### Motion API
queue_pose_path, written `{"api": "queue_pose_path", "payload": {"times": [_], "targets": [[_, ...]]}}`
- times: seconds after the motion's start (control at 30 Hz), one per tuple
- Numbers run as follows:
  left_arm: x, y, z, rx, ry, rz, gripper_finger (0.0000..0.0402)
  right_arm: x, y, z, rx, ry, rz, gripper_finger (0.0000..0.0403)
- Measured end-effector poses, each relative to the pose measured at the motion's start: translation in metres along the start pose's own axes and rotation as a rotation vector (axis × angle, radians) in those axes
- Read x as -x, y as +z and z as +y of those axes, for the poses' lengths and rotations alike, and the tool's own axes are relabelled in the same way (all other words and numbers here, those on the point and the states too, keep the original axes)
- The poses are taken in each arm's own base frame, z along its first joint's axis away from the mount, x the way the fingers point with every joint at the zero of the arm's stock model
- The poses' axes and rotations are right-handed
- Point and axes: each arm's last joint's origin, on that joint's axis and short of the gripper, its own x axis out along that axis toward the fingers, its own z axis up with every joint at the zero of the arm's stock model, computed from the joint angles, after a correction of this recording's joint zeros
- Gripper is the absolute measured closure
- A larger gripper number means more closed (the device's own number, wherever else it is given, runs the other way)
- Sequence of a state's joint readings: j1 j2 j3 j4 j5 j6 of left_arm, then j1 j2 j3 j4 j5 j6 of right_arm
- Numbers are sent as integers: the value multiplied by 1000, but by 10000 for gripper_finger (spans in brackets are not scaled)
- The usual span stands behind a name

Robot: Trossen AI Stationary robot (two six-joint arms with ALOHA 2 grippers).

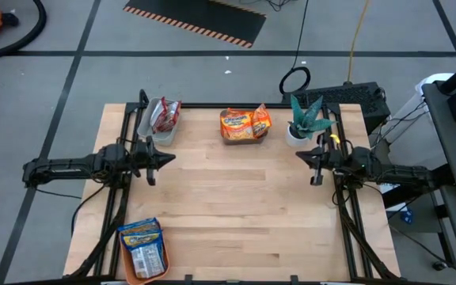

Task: Sort Maruchan noodles
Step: Return to Home Position

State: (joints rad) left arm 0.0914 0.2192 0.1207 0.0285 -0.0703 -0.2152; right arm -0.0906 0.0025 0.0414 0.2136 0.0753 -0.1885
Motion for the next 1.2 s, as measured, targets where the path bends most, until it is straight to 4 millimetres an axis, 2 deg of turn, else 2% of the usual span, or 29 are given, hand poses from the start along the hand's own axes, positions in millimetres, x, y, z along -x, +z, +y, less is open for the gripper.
{"api": "queue_pose_path", "payload": {"times": [0.3, 0.5, 0.77, 0.97, 1.2], "targets": [[0, -5, 1, -7, 7, 55, 399, 1, -15, 3, -47, 21, 161, 403], [0, -4, 0, -4, -31, 44, 399, 1, -10, 4, -75, 57, 106, 403], [0, -3, -1, -4, -39, 40, 399, 1, -12, 7, -98, 138, 118, 403], [0, -3, -1, -5, -43, 43, 399, 1, -13, 5, -64, 69, 137, 403], [0, -1, -2, -15, -82, 18, 399, 2, -17, 6, -52, 72, 177, 403]]}}
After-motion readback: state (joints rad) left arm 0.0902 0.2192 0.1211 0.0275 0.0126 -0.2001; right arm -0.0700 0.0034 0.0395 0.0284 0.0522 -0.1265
